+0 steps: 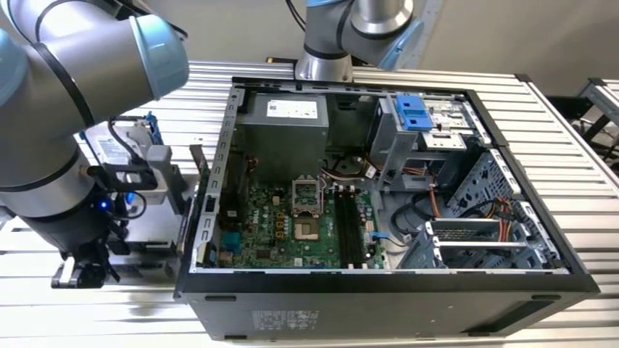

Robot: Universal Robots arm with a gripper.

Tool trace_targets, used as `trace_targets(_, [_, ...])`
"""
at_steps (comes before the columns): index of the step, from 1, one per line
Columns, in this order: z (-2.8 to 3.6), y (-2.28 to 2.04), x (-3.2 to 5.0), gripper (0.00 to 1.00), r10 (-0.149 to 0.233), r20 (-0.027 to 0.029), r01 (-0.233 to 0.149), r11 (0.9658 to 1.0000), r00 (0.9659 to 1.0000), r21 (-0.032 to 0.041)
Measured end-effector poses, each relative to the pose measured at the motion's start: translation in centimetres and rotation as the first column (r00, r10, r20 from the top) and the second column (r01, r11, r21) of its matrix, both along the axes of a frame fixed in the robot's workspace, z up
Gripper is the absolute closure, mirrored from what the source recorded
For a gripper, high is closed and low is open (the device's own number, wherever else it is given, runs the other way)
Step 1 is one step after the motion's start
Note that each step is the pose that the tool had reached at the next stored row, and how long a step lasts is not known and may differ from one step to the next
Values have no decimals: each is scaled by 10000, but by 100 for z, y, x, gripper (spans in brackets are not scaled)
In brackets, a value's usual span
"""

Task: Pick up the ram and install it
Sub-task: 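Pick up the ram and move it above insertion slot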

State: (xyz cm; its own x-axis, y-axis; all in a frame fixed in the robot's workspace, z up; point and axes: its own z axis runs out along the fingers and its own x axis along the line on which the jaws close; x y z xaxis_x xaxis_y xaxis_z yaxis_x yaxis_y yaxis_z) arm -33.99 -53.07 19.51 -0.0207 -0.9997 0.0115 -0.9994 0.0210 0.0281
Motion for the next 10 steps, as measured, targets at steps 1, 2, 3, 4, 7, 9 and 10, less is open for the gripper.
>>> trace_targets(1, [-4,0,0,0,0,0,0,10000,10000,0])
trace_targets(2, [-6,0,0,0,0,-1,0,10000,10000,-1])
trace_targets(3, [-7,0,0,0,0,-2,0,10000,10000,0])
trace_targets(4, [-7,0,0,0,-1,-5,1,10000,10000,0])
trace_targets(7, [-7,0,0,0,0,-6,0,10000,10000,0])
trace_targets(9, [-7,0,0,0,-1,-6,1,10000,10000,0])
trace_targets(10, [-7,0,0,0,-1,-7,1,10000,10000,0])
